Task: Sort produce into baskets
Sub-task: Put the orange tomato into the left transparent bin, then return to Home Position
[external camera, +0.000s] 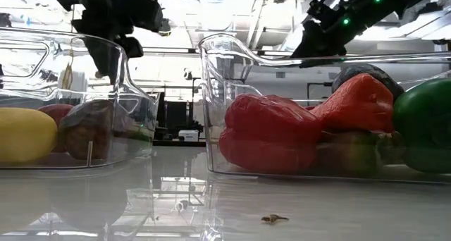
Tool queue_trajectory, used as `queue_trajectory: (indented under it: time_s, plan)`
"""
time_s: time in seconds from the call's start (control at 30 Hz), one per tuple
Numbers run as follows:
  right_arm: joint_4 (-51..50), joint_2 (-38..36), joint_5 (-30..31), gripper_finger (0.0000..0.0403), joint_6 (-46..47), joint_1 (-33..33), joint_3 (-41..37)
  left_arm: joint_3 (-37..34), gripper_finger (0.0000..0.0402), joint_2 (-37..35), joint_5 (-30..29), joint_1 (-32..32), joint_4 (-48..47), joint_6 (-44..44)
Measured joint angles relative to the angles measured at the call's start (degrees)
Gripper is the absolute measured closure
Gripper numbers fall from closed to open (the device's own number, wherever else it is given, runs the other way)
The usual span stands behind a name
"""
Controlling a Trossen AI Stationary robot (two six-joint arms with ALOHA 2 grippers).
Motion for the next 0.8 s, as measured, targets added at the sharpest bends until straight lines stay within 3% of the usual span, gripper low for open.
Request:
queue_trajectory:
  time_s: [0.17, 0.27, 0.33, 0.57, 0.8]
  plan:
    - [-0.9, -1.9, -0.4, 0.0058, -1.4, 1.0, 0.0, 0.2, 0.0152, 0.0, -4.4, -1.1, 0.5, 2.6]
    - [-2.8, -4.8, -3.2, 0.0058, -1.4, 0.2, 0.0, 0.0, 0.0147, -0.7, -10.5, -1.0, 4.8, 4.2]
    - [-3.6, -6.9, -5.0, 0.0058, -1.2, -0.7, -0.1, -1.2, 0.0149, -2.5, -11.1, -1.0, 9.2, 6.4]
    - [2.9, -15.2, -7.8, 0.0058, -2.9, -3.9, -9.2, -12.3, 0.0163, -14.3, -9.4, 2.2, 21.5, 7.5]
    - [5.0, -25.2, -21.2, 0.0058, -2.2, -11.1, -13.4, -24.4, 0.017, -29.9, -7.7, 7.2, 35.8, 8.5]
